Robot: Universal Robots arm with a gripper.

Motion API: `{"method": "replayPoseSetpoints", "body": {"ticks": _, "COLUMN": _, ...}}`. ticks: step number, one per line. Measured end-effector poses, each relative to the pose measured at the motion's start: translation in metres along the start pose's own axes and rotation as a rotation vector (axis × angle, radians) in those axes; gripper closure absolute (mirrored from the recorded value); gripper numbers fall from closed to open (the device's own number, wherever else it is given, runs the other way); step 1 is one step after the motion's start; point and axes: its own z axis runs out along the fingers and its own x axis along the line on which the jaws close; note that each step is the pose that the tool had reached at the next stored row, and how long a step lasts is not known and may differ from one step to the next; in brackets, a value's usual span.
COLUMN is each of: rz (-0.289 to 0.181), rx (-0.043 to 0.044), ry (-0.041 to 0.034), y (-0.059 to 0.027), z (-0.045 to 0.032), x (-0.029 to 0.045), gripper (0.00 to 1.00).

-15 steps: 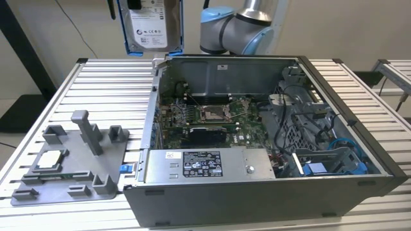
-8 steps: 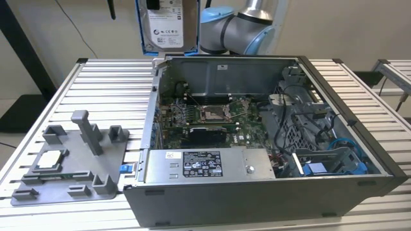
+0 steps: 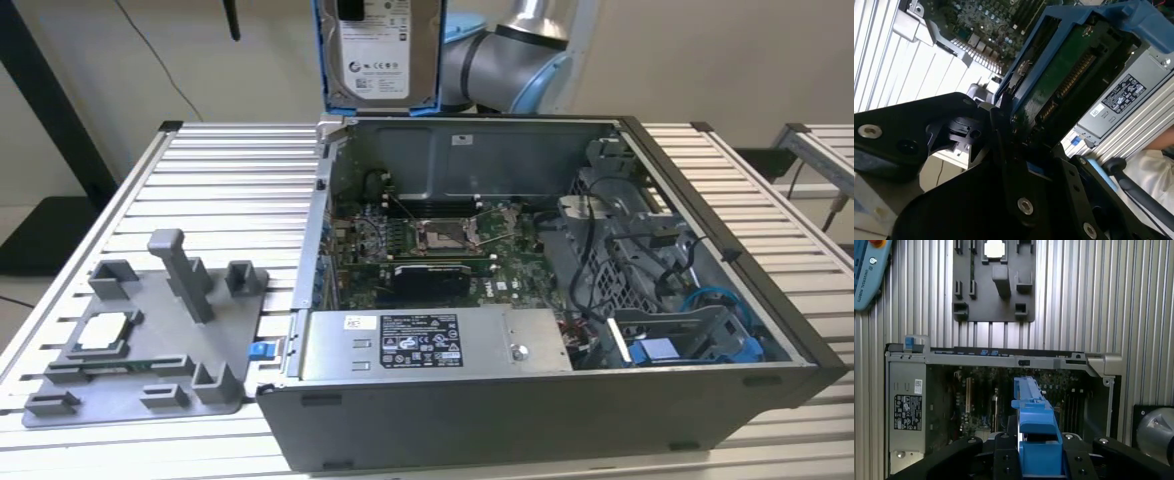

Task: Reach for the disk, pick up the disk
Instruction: 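Pick up the disk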

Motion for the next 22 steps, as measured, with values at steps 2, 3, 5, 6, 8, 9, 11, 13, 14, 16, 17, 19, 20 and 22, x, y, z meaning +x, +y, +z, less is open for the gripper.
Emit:
{"method": "replayPoseSetpoints", "body": {"ticks": 2, "rz": 0.000, "rx": -0.0001, "ry": 0.0002, "y": -0.0020, "z": -0.0001, "x": 0.0000, "gripper": 1.00}}
{"method": "replayPoseSetpoints", "body": {"ticks": 3, "rz": 0.000, "rx": -0.0001, "ry": 0.0001, "y": -0.0021, "z": -0.0001, "x": 0.0000, "gripper": 1.00}}
{"method": "replayPoseSetpoints", "body": {"ticks": 5, "rz": 0.000, "rx": 0.0000, "ry": 0.0000, "y": -0.0022, "z": 0.0000, "x": 0.0000, "gripper": 1.00}}
{"method": "replayPoseSetpoints", "body": {"ticks": 6, "rz": 0.000, "rx": 0.0000, "ry": 0.0000, "y": -0.0023, "z": 0.0000, "x": 0.0000, "gripper": 1.00}}
{"method": "replayPoseSetpoints", "body": {"ticks": 8, "rz": 0.000, "rx": 0.0000, "ry": 0.0000, "y": -0.0023, "z": -0.0001, "x": 0.0000, "gripper": 1.00}}
{"method": "replayPoseSetpoints", "body": {"ticks": 9, "rz": 0.000, "rx": 0.0000, "ry": 0.0000, "y": -0.0023, "z": -0.0001, "x": 0.0000, "gripper": 1.00}}
{"method": "replayPoseSetpoints", "body": {"ticks": 11, "rz": 0.000, "rx": 0.0000, "ry": 0.0000, "y": -0.0024, "z": -0.0001, "x": 0.0000, "gripper": 1.00}}
{"method": "replayPoseSetpoints", "body": {"ticks": 13, "rz": 0.000, "rx": 0.0000, "ry": 0.0000, "y": -0.0027, "z": -0.0001, "x": 0.0000, "gripper": 1.00}}
{"method": "replayPoseSetpoints", "body": {"ticks": 14, "rz": 0.000, "rx": 0.0000, "ry": 0.0000, "y": -0.0032, "z": -0.0001, "x": 0.0000, "gripper": 1.00}}
{"method": "replayPoseSetpoints", "body": {"ticks": 16, "rz": 0.000, "rx": 0.0000, "ry": 0.0000, "y": -0.0050, "z": -0.0001, "x": 0.0000, "gripper": 1.00}}
{"method": "replayPoseSetpoints", "body": {"ticks": 17, "rz": 0.000, "rx": 0.0000, "ry": -0.0001, "y": -0.0063, "z": -0.0001, "x": 0.0000, "gripper": 1.00}}
{"method": "replayPoseSetpoints", "body": {"ticks": 19, "rz": 0.000, "rx": 0.0000, "ry": 0.0001, "y": -0.0098, "z": -0.0002, "x": 0.0001, "gripper": 1.00}}
{"method": "replayPoseSetpoints", "body": {"ticks": 20, "rz": 0.000, "rx": 0.0001, "ry": 0.0000, "y": -0.0118, "z": -0.0002, "x": 0.0001, "gripper": 1.00}}
{"method": "replayPoseSetpoints", "body": {"ticks": 22, "rz": 0.000, "rx": 0.0000, "ry": 0.0001, "y": -0.0161, "z": -0.0003, "x": 0.0002, "gripper": 1.00}}
